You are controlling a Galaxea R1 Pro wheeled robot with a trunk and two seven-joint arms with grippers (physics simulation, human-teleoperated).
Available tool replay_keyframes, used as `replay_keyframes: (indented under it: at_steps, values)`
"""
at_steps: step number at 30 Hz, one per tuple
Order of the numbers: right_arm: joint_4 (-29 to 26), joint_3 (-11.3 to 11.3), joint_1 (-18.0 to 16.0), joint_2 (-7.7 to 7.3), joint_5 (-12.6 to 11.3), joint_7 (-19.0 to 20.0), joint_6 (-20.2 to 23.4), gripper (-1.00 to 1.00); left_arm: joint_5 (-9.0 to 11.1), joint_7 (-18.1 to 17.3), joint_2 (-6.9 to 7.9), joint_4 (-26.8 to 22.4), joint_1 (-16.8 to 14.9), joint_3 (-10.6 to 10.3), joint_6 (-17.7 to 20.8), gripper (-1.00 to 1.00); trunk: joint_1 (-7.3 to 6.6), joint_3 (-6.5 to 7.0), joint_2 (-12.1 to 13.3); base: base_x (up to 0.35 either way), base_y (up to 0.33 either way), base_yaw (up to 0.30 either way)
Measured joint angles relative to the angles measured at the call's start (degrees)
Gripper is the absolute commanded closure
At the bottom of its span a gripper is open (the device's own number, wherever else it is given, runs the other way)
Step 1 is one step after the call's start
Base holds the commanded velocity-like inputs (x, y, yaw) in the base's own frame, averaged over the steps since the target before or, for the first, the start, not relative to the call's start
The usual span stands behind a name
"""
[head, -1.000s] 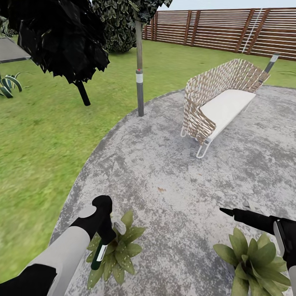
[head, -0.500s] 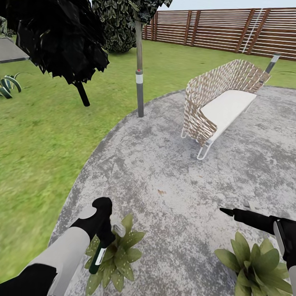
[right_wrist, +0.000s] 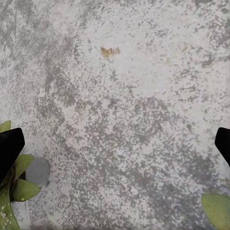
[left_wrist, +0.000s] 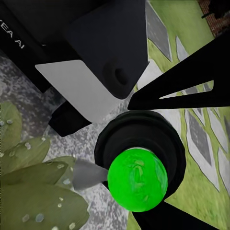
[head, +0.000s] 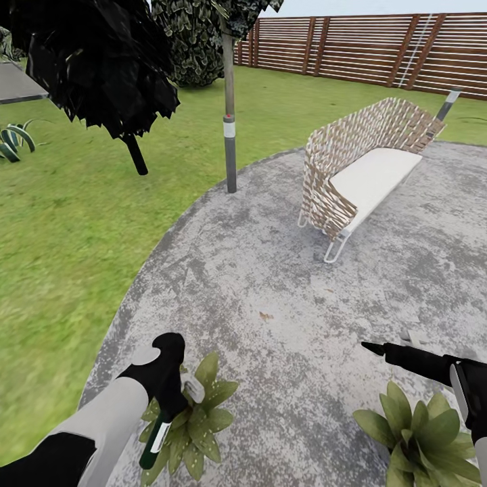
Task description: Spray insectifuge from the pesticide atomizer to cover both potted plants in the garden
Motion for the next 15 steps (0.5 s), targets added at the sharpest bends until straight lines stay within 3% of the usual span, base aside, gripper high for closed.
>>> replay_keyframes:
  at_steps: [7, 15]
  values:
    - [0.02, 0.0, 0.01, -0.01, -0.01, 0.0, 0.05, -1.0, 0.01, 0.0, -0.09, -0.19, -0.05, -0.1, 0.0, 1.0, 0.0, 0.12, 0.0, 0.0, 0.0, -0.142]
    - [0.03, 0.0, 0.0, 0.0, 0.0, -0.01, 0.05, -1.0, 0.02, 0.0, -0.37, -0.02, 0.0, -0.97, 0.0, 1.0, 0.0, 0.17, 0.0, 0.0, 0.0, -0.021]
